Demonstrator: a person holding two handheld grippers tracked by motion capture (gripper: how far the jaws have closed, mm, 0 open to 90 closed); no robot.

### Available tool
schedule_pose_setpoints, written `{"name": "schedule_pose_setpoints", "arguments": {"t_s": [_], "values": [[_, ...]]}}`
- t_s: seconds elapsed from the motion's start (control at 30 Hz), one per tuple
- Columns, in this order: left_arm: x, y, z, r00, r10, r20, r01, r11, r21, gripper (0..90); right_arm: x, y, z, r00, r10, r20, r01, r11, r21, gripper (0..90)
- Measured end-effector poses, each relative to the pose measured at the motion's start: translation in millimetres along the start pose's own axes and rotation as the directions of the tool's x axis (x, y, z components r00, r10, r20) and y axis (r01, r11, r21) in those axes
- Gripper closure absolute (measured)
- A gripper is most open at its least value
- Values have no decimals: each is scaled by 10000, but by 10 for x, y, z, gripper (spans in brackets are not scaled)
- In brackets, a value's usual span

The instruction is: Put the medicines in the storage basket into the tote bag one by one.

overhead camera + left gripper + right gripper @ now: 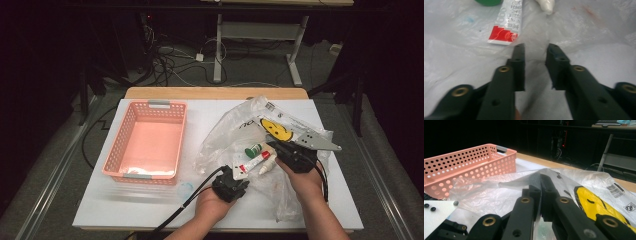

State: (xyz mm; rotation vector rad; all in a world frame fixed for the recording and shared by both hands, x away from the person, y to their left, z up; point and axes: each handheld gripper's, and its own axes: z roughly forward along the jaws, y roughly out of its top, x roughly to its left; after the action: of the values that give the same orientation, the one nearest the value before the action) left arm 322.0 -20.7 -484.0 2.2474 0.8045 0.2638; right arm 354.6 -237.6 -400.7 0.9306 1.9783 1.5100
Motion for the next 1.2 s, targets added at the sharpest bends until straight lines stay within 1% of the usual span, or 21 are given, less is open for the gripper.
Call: {"name": "schedule_pose_setpoints", "arguments": {"t_s": [0.03, 0.1, 0.13, 0.2, 0.27, 0.37, 0.47, 0.57, 0.63, 0.77, 0.83, 0.9, 0.93, 0.97, 1.0, 1.03, 1.07, 1.13, 1.17, 1.2], "values": [[-7, 10, 10, 9999, 161, -2, -161, 9999, 2, 774, 1, 0, 1, 10000, 18, -2, -18, 10000, 11, 899], [-16, 21, 24, 9995, 331, -3, -331, 9995, 9, 863, -3, -5, 3, 10000, 39, 5, -39, 10000, 22, 899], [-16, 23, 25, 9993, 362, -5, -362, 9993, 16, 882, -7, -7, 4, 10000, 29, 17, -29, 10000, 23, 899], [-7, 18, 18, 9995, 310, 71, -310, 9995, -39, 883, -18, -8, -4, 10000, 18, 4, -18, 10000, 8, 899], [0, 15, 9, 9991, 347, 251, -344, 9994, -96, 883, -24, -7, -14, 10000, 77, 43, -77, 10000, -3, 899], [-10, 7, -6, 9988, 456, 202, -451, 9987, -247, 885, -31, -9, -17, 10000, 81, 42, -81, 10000, -15, 899], [29, -20, -61, 9993, 134, 338, -108, 9970, -772, 887, -26, -6, -15, 10000, 86, 46, -86, 10000, -17, 899], [37, -42, -135, 9993, 158, 349, -118, 9938, -1107, 887, -25, -6, -16, 9999, 96, 36, -96, 10000, -20, 899], [46, -54, -202, 9995, 200, 261, -163, 9909, -1337, 887, -30, -5, -20, 10000, 54, 24, -54, 10000, -61, 899], [115, -96, -390, 9998, 34, 183, 1, 9820, -1887, 888, -35, -1, -33, 10000, 86, 42, -86, 9999, -92, 900], [141, -117, -477, 9999, 35, 124, -8, 9783, -2073, 888, -34, 0, -34, 9998, 196, 57, -195, 9997, -109, 900], [162, -160, -590, 10000, 90, 4, -86, 9746, -2239, 890, -35, 0, -35, 9998, 206, 68, -205, 9997, -118, 900], [172, -182, -628, 10000, 57, 52, -43, 9743, -2252, 890, -34, 0, -36, 9998, 209, 70, -208, 9997, -117, 900], [178, -207, -655, 10000, 25, -17, -29, 9753, -2207, 889, -33, 0, -35, 9998, 189, 68, -188, 9998, -117, 900], [184, -233, -666, 9998, 0, -177, -39, 9757, -2189, 889, -33, -1, -32, 9999, 136, 50, -136, 9998, -112, 900], [193, -253, -666, 9998, -14, -219, -33, 9766, -2152, 887, -29, -2, -28, 9999, 102, 42, -102, 9999, -104, 900], [210, -280, -649, 10000, -18, -17, 14, 9808, -1951, 887, -23, -2, -24, 10000, 91, 30, -91, 9999, -92, 900], [200, -310, -613, 10000, 46, 69, -34, 9859, -1672, 880, -6, -4, -11, 10000, 77, 3, -77, 9999, -66, 900], [187, -319, -581, 9998, 40, 216, -6, 9880, -1544, 809, -4, -5, -9, 10000, 44, -16, -45, 10000, -44, 900], [173, -320, -554, 9998, -46, 186, 71, 9900, -1412, 676, -1, -5, -8, 10000, 43, -27, -43, 10000, -44, 900]]}}
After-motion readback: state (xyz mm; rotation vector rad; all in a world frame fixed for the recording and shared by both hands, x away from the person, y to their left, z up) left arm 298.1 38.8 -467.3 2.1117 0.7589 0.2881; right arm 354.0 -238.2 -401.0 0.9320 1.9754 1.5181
